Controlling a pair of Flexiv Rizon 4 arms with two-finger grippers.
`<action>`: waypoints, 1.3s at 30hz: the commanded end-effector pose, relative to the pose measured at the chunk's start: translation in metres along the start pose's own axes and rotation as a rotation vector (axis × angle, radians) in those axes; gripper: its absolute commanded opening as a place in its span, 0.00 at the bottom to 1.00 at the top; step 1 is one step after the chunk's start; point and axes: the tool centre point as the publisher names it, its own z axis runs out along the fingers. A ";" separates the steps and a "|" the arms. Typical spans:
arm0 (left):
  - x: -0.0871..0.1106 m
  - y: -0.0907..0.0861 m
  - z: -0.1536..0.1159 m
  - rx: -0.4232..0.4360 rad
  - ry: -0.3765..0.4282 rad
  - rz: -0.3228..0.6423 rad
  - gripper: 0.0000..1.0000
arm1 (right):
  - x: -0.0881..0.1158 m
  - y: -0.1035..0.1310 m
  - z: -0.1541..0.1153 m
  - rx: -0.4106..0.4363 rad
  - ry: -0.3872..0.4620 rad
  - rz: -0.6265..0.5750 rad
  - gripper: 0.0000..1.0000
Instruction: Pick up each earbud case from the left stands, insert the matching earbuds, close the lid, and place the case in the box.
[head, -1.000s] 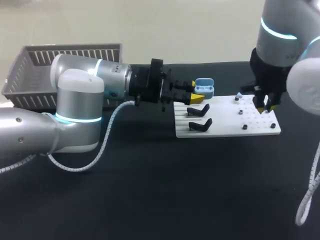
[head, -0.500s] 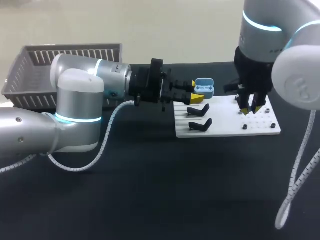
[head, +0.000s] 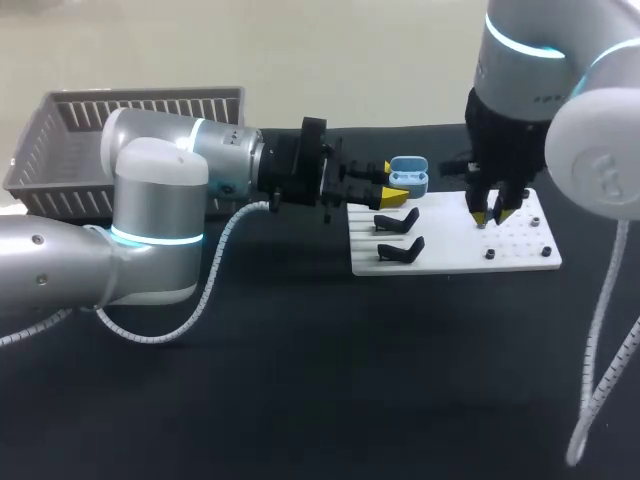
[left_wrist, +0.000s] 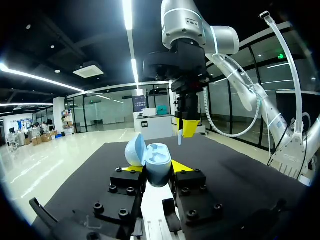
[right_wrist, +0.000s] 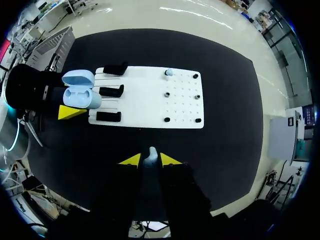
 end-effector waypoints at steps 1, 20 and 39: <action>0.001 -0.001 0.000 -0.003 -0.003 0.003 0.00 | 0.007 0.011 -0.010 0.039 -0.031 0.072 0.00; 0.001 -0.001 0.000 -0.003 -0.003 0.003 0.00 | -0.006 0.048 -0.032 0.035 0.016 0.437 0.00; 0.001 -0.001 0.000 -0.003 -0.003 0.003 0.00 | -0.006 0.049 -0.034 0.003 -0.002 0.438 0.00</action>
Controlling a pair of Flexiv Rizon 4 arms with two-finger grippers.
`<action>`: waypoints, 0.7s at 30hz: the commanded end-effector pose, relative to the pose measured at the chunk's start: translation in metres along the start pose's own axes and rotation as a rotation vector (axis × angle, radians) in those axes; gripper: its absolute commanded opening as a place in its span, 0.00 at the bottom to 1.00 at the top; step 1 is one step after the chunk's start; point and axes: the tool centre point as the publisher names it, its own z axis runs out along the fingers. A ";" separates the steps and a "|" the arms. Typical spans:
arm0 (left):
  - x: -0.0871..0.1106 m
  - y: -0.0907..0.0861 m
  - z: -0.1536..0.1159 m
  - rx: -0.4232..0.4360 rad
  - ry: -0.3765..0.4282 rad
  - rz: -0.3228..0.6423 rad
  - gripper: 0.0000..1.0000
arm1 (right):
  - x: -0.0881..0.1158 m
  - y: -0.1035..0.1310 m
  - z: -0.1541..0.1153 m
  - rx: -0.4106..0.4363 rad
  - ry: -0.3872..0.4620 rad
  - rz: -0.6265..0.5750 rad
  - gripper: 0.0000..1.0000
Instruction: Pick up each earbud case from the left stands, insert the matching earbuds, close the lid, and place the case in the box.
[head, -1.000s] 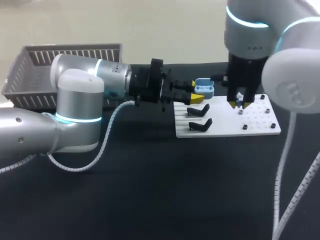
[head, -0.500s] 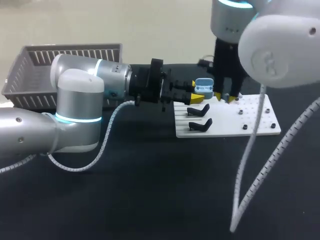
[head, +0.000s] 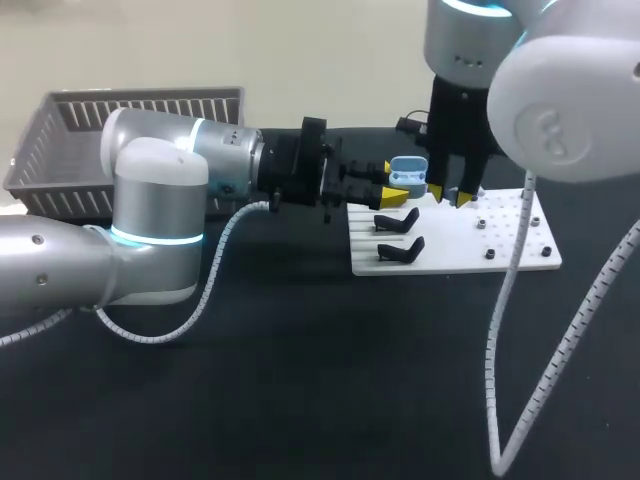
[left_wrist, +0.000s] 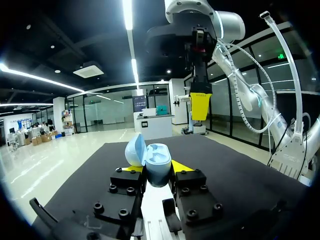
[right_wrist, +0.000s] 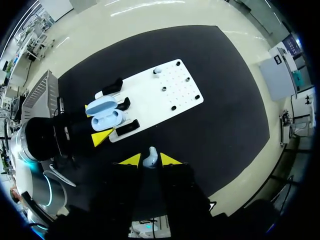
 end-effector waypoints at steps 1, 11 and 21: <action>0.001 -0.001 0.000 -0.004 -0.003 0.003 0.00 | 0.001 -0.001 0.000 -0.002 -0.005 0.002 0.00; 0.001 -0.001 0.000 -0.004 -0.003 0.003 0.00 | -0.009 0.009 -0.001 -0.079 0.080 0.070 0.00; 0.001 -0.001 0.000 -0.004 -0.003 0.003 0.00 | -0.011 0.021 -0.004 0.051 0.026 0.188 0.00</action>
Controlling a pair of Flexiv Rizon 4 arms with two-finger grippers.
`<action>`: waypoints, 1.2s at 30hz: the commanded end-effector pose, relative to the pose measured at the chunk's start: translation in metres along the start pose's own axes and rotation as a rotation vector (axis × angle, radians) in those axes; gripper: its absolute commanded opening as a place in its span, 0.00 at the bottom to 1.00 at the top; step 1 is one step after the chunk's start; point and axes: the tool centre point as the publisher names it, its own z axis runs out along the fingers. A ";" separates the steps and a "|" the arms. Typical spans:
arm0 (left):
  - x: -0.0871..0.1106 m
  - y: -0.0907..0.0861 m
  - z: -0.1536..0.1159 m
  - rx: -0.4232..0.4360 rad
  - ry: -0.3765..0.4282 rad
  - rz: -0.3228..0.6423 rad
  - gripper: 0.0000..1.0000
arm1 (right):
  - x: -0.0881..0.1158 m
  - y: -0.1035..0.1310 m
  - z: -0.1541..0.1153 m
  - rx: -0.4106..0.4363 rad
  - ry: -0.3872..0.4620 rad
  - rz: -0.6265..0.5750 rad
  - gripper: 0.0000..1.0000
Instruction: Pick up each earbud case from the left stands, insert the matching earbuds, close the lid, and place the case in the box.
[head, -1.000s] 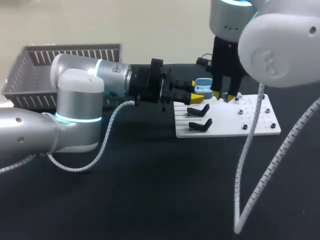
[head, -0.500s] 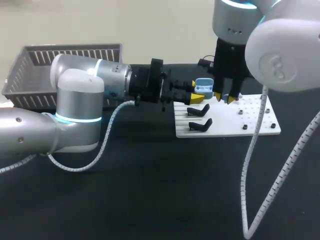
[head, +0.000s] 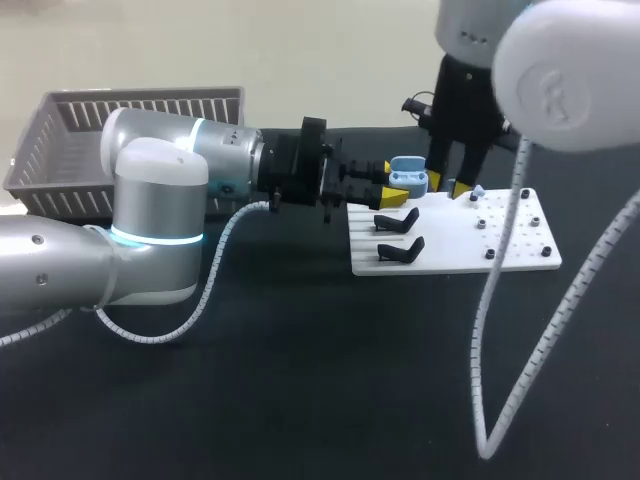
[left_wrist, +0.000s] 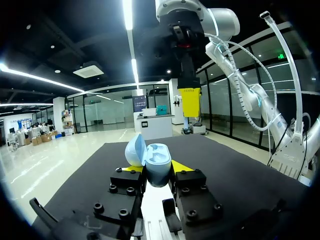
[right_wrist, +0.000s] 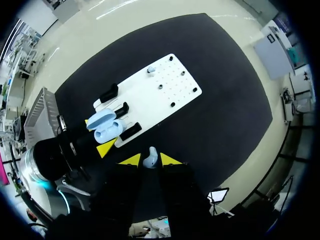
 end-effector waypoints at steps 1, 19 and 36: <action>0.001 -0.001 0.000 -0.004 -0.003 0.003 0.00 | 0.000 0.015 0.001 0.055 -0.017 0.035 0.00; 0.001 -0.001 0.000 -0.004 -0.003 0.003 0.00 | -0.017 0.035 0.005 0.084 -0.003 0.151 0.00; 0.001 -0.001 0.000 -0.004 -0.003 0.003 0.00 | -0.019 0.050 0.002 0.080 0.020 0.166 0.00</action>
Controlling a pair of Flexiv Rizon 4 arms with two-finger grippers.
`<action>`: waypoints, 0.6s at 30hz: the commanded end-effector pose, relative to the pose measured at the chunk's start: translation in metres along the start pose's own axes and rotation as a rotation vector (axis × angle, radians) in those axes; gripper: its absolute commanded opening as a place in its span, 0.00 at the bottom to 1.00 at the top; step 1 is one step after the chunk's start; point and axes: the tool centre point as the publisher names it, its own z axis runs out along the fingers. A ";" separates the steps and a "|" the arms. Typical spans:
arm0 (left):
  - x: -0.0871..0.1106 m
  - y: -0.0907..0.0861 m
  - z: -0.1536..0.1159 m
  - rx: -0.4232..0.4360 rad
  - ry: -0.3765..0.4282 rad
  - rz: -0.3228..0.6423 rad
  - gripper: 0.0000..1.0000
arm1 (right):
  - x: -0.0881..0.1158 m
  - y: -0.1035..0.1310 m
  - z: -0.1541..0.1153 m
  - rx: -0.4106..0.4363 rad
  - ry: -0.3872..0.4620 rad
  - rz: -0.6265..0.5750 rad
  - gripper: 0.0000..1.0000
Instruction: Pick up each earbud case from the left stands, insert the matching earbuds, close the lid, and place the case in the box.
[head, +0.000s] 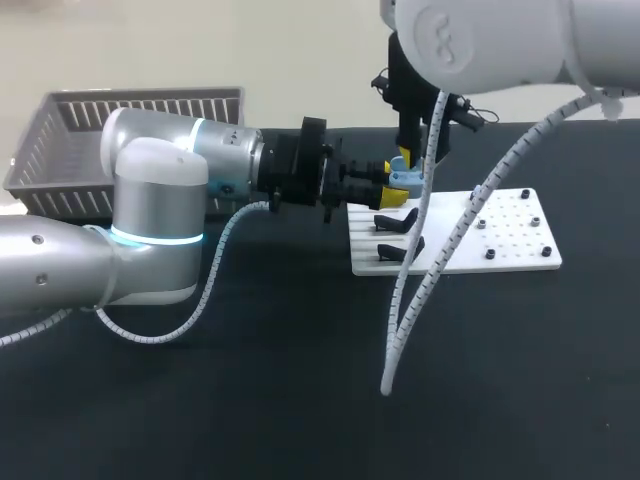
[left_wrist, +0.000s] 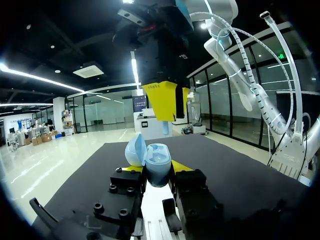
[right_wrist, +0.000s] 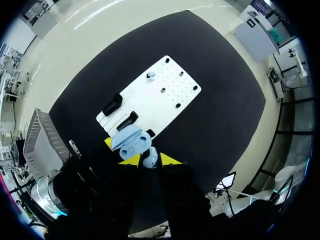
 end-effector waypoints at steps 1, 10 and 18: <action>0.001 -0.001 0.000 -0.004 -0.003 0.003 0.00 | -0.001 0.005 0.002 0.008 0.009 -0.002 0.00; 0.001 -0.001 0.000 -0.004 -0.003 0.003 0.00 | -0.001 0.011 0.005 0.009 0.003 -0.011 0.00; 0.001 -0.001 0.000 -0.004 -0.003 0.003 0.00 | -0.002 0.013 0.007 0.011 0.012 -0.012 0.00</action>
